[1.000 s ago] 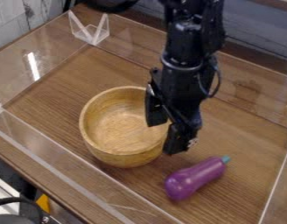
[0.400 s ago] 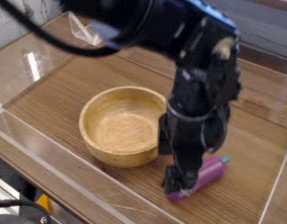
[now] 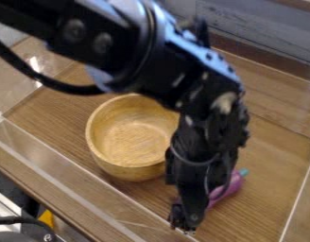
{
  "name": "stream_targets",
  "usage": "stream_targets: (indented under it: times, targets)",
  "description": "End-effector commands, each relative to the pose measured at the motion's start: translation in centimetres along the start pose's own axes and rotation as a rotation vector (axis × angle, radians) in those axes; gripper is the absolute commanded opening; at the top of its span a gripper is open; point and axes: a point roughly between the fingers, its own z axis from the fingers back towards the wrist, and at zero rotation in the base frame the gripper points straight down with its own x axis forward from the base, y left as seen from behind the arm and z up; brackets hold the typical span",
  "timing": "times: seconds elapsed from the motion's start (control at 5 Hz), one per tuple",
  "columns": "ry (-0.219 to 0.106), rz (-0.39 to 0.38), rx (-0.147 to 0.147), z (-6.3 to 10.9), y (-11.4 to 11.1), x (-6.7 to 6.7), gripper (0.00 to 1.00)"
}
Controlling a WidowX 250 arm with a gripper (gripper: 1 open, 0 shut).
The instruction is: Put the purple eggplant in the brown bowl
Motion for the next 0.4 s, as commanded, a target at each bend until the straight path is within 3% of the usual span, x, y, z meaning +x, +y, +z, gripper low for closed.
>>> stream_targets:
  times: [0.0,0.2]
  targets:
    - [-0.029,0.008,0.034,-0.95,0.67,0.2,1.0]
    - [-0.039,-0.018,0.043,-1.16,1.49,0.59,1.0]
